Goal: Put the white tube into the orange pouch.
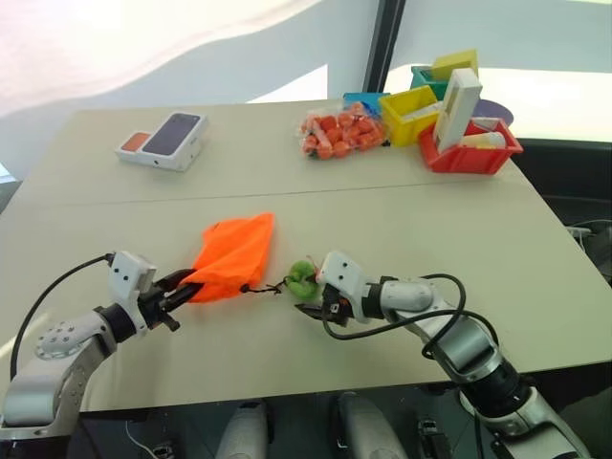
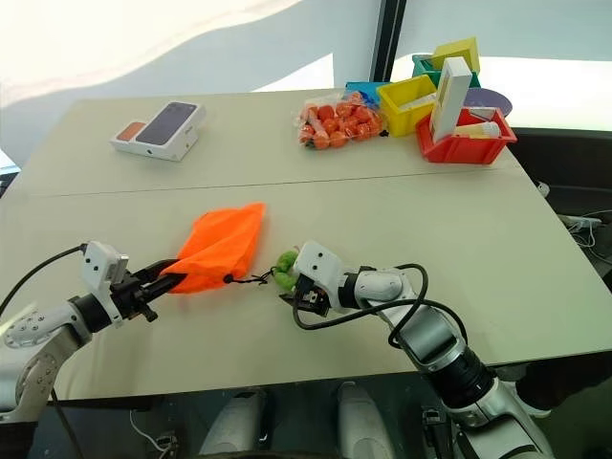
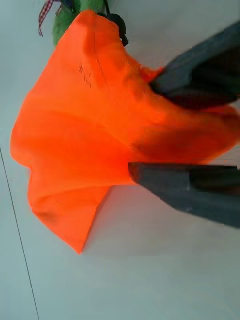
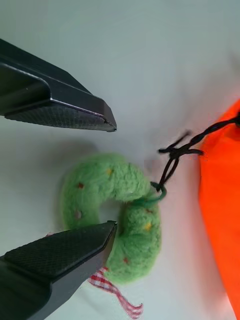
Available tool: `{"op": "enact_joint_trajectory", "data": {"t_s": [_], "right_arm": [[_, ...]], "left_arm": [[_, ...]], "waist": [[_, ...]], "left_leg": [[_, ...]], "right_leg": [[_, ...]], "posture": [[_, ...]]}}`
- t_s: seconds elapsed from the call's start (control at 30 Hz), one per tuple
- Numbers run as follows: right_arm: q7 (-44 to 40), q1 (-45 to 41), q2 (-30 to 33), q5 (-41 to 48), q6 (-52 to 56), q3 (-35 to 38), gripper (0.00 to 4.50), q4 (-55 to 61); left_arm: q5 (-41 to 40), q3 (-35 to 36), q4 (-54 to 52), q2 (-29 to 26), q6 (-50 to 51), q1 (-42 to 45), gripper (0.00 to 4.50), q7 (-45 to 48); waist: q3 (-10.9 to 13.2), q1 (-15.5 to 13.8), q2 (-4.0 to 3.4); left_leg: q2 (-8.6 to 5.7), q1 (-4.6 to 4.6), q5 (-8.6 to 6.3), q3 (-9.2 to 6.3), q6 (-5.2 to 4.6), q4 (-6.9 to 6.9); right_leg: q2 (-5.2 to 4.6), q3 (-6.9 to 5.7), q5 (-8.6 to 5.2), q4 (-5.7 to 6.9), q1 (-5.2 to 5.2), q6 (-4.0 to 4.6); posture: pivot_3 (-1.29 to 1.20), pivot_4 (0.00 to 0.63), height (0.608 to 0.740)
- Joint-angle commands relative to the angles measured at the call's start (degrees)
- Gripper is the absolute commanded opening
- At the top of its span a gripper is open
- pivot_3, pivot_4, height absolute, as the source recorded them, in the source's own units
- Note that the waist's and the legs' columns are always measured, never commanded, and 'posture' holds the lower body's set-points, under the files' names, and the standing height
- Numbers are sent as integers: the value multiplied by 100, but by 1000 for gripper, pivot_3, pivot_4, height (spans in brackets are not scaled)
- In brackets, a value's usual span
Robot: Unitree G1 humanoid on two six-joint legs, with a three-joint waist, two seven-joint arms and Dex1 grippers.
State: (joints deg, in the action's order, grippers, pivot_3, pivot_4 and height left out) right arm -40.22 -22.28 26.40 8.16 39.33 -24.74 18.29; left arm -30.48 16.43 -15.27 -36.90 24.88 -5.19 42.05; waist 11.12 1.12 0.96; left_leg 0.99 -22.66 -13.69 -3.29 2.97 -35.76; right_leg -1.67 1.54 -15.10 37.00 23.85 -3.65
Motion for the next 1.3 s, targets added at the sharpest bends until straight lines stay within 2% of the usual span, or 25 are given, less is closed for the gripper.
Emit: {"op": "enact_joint_trajectory", "data": {"t_s": [0.03,0.13,0.23,0.27,0.5,0.67,0.93,1.17,1.3], "right_arm": [[61,-149,-105,-184,-171,-91,2697,-125],[75,-165,-62,-322,-233,-111,1682,-213],[9,-65,77,-281,-216,80,266,-82],[-6,-45,99,-271,-215,116,48,-53],[-453,567,828,457,-103,1275,48,815],[-395,753,956,814,107,1929,48,982],[-287,841,903,1155,93,2565,48,782],[-420,1108,1101,1459,78,2885,48,818],[-362,1113,1038,1644,129,2978,48,810]], "left_arm": [[-129,131,-203,-39,109,51,2847,-24],[-402,347,-272,-93,345,138,2863,-24],[-787,614,-357,-163,635,281,2863,-60],[-843,649,-379,-175,692,301,2863,-71],[-1409,719,-628,-270,1217,651,2863,-102],[-1479,498,-717,-550,1479,624,2863,218],[-1396,163,-512,-794,1491,1081,2863,536],[-1327,-116,-427,-1033,1426,1548,2863,924],[-898,-584,-299,-982,1068,2092,2863,1030]], "waist": [[0,1,0],[0,-2,1],[0,-2,3],[0,-9,4],[5,-36,10],[6,6,12],[8,-34,14],[8,-31,13],[8,-32,14]], "left_leg": [[0,1,0,-1,0,0],[0,1,0,-1,0,-2],[0,1,0,-1,0,-3],[0,0,0,-3,0,-3],[-4,-12,0,-6,0,-21],[-2,-4,0,-4,0,-25],[-2,-8,0,-5,0,-28],[-3,-10,0,-4,0,-26],[-3,-9,0,-5,0,-28]], "right_leg": [[1,0,0,1,0,0],[2,-1,0,2,-1,0],[1,-1,0,2,-2,-1],[1,-2,0,2,-2,-1],[-3,-4,-4,0,-9,-10],[4,-3,-2,7,-9,-7],[4,-3,-3,7,-9,-4],[3,-3,-3,7,-8,-6],[6,-3,-2,9,-9,-6]], "posture": [[0,150,740],[0,150,740],[0,150,740],[0,150,740],[0,150,740],[0,150,740],[0,150,740],[0,150,740],[0,150,740]]}}
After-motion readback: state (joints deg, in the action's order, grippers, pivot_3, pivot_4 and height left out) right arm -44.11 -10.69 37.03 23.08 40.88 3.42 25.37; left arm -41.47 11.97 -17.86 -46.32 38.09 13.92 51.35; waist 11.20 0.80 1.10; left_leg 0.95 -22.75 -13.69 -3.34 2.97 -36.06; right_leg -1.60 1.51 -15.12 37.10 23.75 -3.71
